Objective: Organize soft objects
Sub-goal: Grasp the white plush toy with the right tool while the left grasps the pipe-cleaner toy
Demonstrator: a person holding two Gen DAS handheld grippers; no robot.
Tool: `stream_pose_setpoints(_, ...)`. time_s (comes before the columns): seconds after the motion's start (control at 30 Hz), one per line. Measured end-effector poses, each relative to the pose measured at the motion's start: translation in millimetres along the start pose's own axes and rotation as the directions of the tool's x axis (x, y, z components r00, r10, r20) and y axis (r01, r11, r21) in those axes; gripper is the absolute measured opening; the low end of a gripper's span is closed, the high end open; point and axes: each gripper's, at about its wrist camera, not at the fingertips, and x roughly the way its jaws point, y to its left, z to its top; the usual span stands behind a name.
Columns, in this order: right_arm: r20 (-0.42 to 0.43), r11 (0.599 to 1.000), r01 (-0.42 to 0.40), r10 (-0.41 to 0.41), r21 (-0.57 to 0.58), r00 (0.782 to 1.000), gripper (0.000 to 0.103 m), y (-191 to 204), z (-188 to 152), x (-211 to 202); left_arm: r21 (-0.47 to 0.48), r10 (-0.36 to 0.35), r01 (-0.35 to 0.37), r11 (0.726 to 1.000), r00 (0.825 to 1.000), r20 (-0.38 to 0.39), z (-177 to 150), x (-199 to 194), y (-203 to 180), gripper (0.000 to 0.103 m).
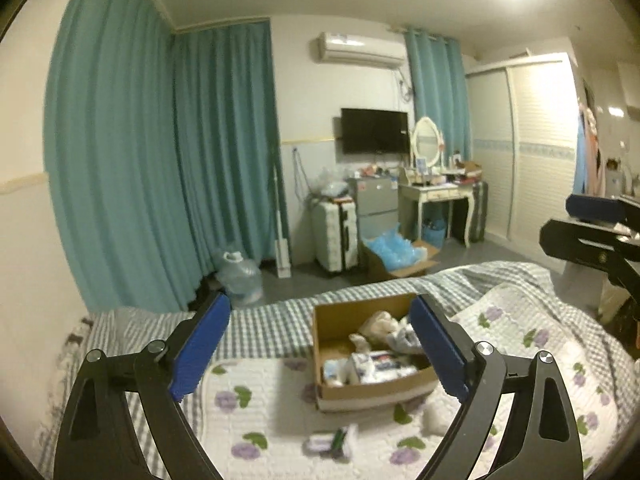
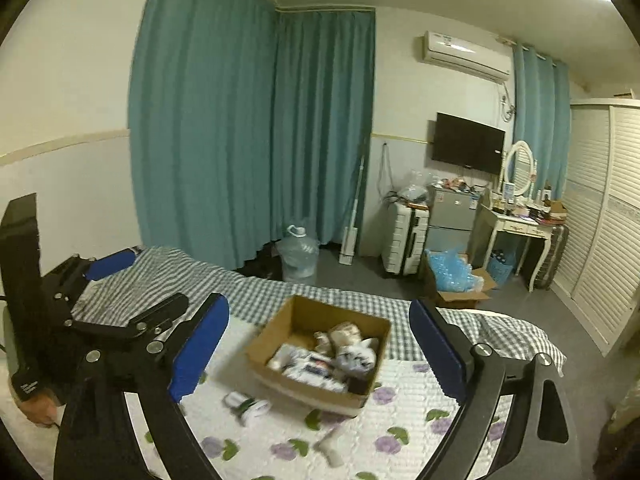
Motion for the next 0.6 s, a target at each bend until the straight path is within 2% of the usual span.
stream_pose_setpoints(0.17, -0.025, 1.000, -0.009, 0.008, -0.030, 1.000, 0.092, 24.5, -21.7, -3.2, -0.006, 0.008, -0.009, 1.000, 0.999, -0.046, -24.0, -2.7, 6.7, 0.093)
stream_pose_setpoints(0.37, -0.109, 1.000, 0.012, -0.010, 0.020, 0.994, 0.092, 20.2, -68.2, 38.0, 0.032, 0.012, -0.009, 0.999, 0.995, -0.103, -66.8, 17.4, 3.9, 0.093)
stream_pose_setpoints(0.6, -0.226, 0.996, 0.060, -0.045, 0.061, 0.973, 0.092, -7.0, -128.8, 114.6, 0.016, -0.026, 0.031, 0.999, 0.960, -0.279, -124.9, 83.1, -8.1, 0.093)
